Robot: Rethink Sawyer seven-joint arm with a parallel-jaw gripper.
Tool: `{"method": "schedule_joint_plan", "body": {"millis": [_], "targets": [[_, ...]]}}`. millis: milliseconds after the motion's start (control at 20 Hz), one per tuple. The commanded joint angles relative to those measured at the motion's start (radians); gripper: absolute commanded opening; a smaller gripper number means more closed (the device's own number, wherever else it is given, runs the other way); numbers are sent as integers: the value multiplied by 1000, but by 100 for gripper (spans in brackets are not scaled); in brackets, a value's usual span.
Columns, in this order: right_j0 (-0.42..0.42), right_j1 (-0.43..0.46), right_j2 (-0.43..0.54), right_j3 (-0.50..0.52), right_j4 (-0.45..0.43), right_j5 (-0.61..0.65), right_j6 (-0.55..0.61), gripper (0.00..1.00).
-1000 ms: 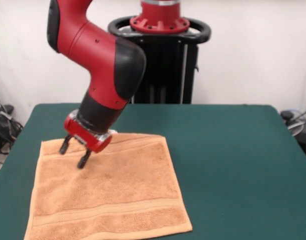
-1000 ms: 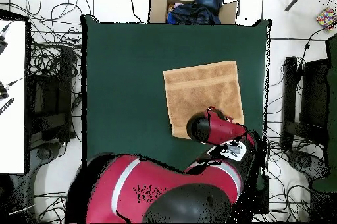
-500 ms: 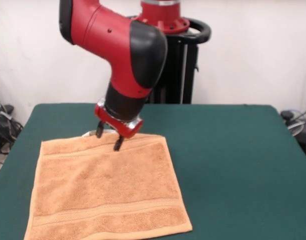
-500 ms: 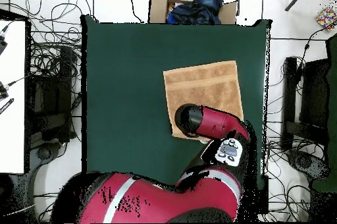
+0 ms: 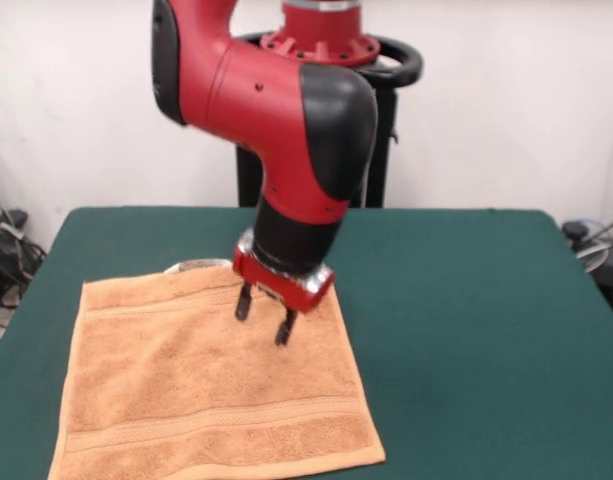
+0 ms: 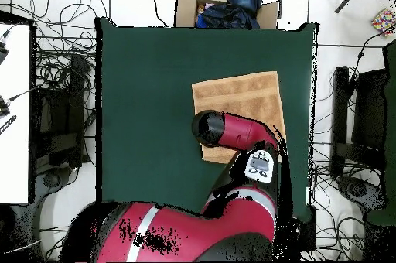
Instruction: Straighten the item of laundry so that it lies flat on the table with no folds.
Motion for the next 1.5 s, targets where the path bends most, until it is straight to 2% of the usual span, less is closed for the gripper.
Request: {"method": "schedule_joint_plan", "body": {"millis": [50,200,400,650,800,950,1100,1150,1200,1300,1400,1500], "targets": [[-9,145,168,-161,37,-136,111,100],[-38,185,211,-215,7,-99,35,100],[-65,234,243,-234,-37,-224,28,100],[-73,297,234,-278,-80,-283,23,100],[-43,340,183,-303,-135,-446,66,100],[-23,382,148,-310,-145,-615,127,100],[-8,403,124,-309,-128,-651,153,100],[1,400,112,-306,-115,-613,155,100],[-7,384,126,-300,-115,-520,138,100],[-66,325,210,-274,-77,-180,54,100],[-101,258,254,-275,-43,197,-32,100],[-114,190,272,-273,-41,435,-76,100]]}}
